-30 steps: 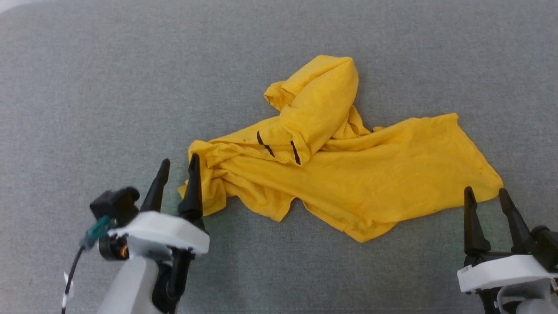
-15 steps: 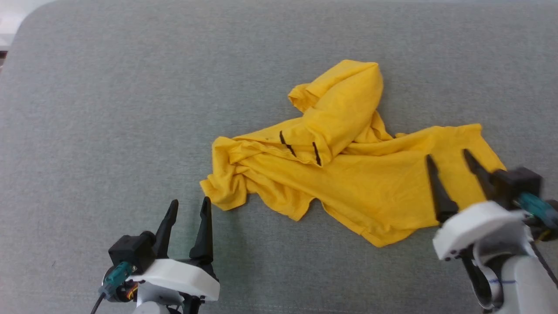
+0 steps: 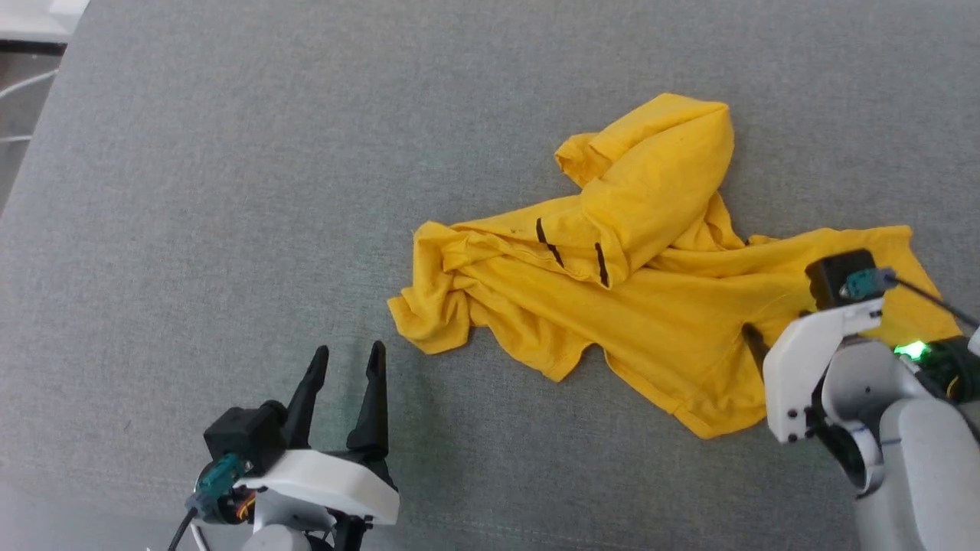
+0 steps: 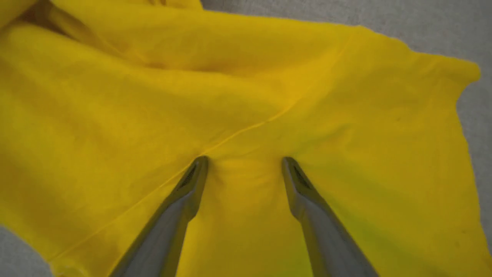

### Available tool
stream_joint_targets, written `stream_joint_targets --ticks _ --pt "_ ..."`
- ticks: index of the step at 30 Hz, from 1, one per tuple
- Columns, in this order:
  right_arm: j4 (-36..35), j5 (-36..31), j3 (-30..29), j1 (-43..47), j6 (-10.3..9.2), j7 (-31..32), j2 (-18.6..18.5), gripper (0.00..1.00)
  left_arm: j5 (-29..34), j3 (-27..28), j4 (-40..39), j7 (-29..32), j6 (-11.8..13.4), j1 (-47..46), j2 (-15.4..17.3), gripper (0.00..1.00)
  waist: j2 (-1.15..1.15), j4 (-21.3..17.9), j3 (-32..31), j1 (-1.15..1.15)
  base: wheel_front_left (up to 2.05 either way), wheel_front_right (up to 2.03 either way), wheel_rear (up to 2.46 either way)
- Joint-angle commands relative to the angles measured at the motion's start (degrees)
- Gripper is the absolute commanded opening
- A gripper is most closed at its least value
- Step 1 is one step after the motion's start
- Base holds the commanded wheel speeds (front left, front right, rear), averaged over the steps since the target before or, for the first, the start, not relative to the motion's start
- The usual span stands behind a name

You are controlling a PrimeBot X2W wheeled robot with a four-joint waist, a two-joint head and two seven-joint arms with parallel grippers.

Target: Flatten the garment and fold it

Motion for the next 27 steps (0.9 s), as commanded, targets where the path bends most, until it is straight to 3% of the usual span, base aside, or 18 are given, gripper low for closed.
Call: stream_joint_targets --ticks 1,2,3,4,15,27 --pt "3.14 -0.02 -0.51 -0.04 -0.13 1.79 0.24 0.89 -0.11 -0.03 -0.19 -0.05 -0.11 -1.23 -0.03 1.0 0.0 0.87 1.15 0.01 0.0 0.0 0.0" --pt "3.94 -0.02 -0.82 -0.73 -0.13 2.64 0.41 0.45 -0.16 -0.06 -0.06 -0.06 -0.16 -1.4 -0.06 1.0 0.0 0.91 1.34 0.01 0.0 0.0 0.0" --pt "4.66 0.14 -1.21 -1.46 -0.13 3.57 0.59 0.13 -0.21 -0.07 0.07 -0.07 -0.19 -1.53 -0.07 1.0 0.0 0.89 1.46 0.01 0.0 0.0 0.0" --pt "5.09 0.35 -1.5 -2.27 -0.13 4.28 0.71 0.0 -0.25 -0.05 0.21 -0.1 -0.19 -1.65 -0.1 1.0 0.0 0.81 1.53 0.01 0.0 0.0 0.0" --pt "2.41 3.76 -0.8 -6.17 -0.13 6.43 -0.46 0.0 -0.75 -0.43 1.79 -0.24 -0.42 -1.21 -0.22 1.0 0.0 -2.7 -1.81 0.01 0.0 0.0 0.0" --pt "-0.64 3.59 -13.27 1.01 -0.13 6.29 -4.97 0.0 -1.64 -1.07 1.95 1.06 -0.37 0.85 0.45 1.0 0.0 -4.46 -6.03 0.01 0.0 0.0 0.0"
